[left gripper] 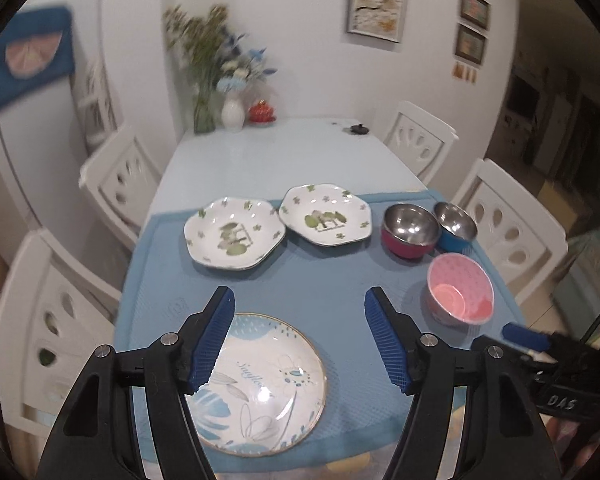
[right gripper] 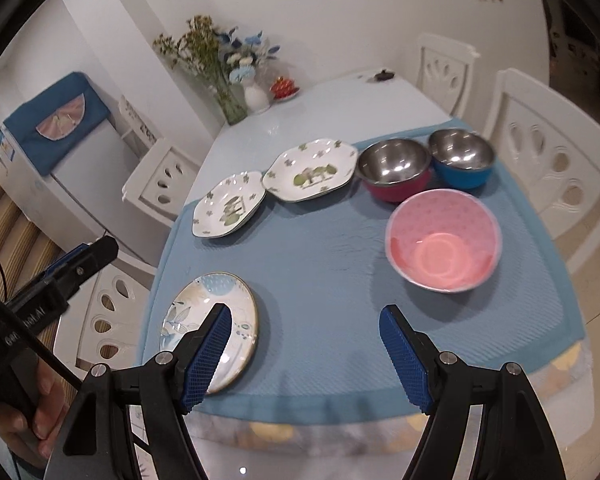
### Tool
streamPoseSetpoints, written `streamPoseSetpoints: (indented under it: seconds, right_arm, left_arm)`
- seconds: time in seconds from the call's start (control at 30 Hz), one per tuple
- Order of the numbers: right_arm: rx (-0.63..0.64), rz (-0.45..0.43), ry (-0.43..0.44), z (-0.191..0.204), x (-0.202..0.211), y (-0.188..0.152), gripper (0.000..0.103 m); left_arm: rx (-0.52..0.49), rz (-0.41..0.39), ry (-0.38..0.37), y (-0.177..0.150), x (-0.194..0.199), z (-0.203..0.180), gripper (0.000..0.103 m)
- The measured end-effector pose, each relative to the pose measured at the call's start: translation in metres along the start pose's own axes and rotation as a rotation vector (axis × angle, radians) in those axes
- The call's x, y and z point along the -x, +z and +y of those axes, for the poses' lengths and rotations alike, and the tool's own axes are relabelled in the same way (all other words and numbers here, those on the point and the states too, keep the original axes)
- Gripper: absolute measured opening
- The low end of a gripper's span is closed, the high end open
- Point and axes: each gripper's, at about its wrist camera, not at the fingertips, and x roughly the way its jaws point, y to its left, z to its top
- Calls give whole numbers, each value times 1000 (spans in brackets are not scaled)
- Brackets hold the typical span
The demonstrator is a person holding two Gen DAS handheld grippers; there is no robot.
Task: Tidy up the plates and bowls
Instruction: 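Move the left tool to the larger hexagonal forest-print plate, then grasp the hexagonal plate's rim with the left tool and lift it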
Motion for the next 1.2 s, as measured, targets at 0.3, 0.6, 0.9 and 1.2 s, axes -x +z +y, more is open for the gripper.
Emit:
streamPoseSetpoints:
  seconds: [0.3, 0.6, 0.9, 1.2]
  right_arm:
    - [-16, 134, 1, 30, -105, 46, 74]
    - [-162, 252, 43, 47, -227, 89, 74]
    - [-184, 309, 17, 60, -314, 122, 72]
    - [-98, 313, 17, 84, -362, 134, 55]
  left_arm:
    - [68, 80, 16, 22, -68, 83, 77]
    - [148, 172, -47, 59, -175, 164, 77]
    - [140, 284, -144, 75, -294, 199, 75]
    - [119, 333, -206, 78, -346, 215, 58]
